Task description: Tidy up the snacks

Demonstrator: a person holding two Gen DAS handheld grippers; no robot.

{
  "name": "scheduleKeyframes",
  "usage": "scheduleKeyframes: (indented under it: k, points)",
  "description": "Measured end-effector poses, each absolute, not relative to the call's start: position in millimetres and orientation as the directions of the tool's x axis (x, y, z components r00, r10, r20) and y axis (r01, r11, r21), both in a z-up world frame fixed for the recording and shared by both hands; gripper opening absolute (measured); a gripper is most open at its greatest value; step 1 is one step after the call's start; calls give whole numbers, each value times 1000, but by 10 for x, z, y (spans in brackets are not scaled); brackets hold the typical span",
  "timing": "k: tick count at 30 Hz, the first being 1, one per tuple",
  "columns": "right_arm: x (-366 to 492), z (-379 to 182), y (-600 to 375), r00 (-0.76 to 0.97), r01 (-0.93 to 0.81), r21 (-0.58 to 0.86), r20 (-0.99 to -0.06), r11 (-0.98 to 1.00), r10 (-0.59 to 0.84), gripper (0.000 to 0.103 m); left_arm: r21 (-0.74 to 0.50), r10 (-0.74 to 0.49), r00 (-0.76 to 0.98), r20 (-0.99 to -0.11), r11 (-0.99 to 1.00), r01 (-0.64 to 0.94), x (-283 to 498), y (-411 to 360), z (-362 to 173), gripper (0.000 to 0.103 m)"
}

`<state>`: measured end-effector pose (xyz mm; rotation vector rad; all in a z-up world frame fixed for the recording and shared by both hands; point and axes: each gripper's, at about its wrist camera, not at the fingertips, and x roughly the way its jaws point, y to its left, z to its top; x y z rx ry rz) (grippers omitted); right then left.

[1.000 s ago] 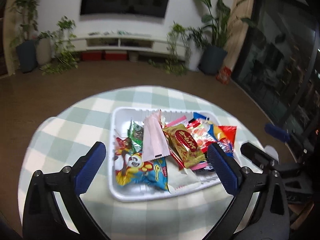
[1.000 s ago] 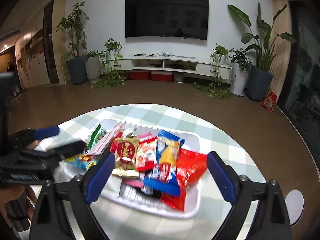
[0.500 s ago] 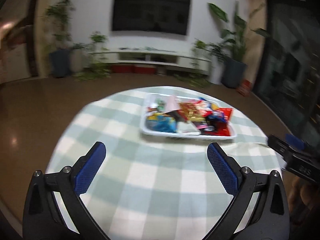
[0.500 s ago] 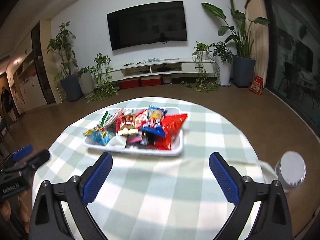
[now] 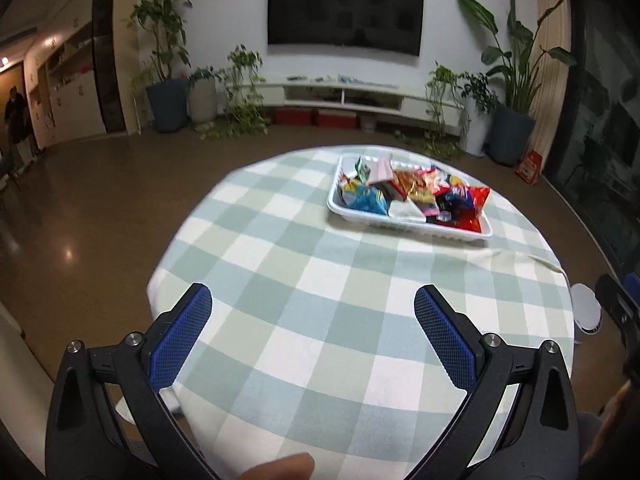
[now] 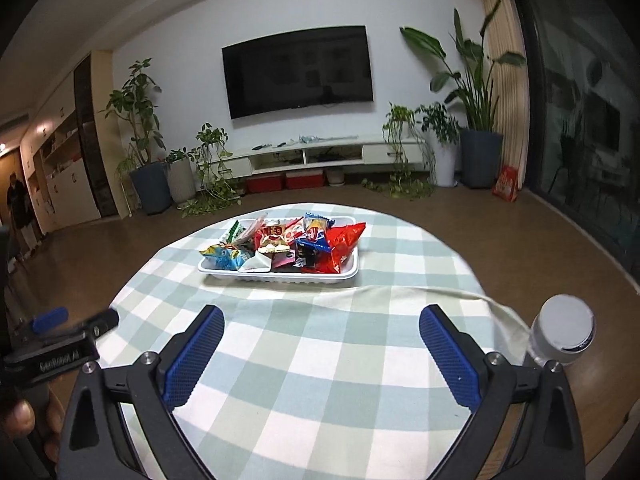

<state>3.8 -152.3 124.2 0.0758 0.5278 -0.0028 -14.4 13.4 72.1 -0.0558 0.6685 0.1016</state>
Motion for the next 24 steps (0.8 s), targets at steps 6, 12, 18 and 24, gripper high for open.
scheduleKeyframes:
  k: [6,12,18,24]
  points:
    - [-153,1292,-1431,861,29,32,-509,999,-9,103,-14,58,801,-596,996,-83,-287,18,938,103]
    - [-229,1207,-1407,839,45,17,-543,999,-29,103,-19,26,802,-597,999,-46,-409,-98,992,103]
    - [-261,1166,-1412,830,60,12,-557,998,-43,103,-36,1,791,-611,999,-29,-452,-153,963,103]
    - [-262,1125,-1381,825,53,4,-563,999,-42,103,-38,-8,784,-620,999,-20,-448,-177,915,103]
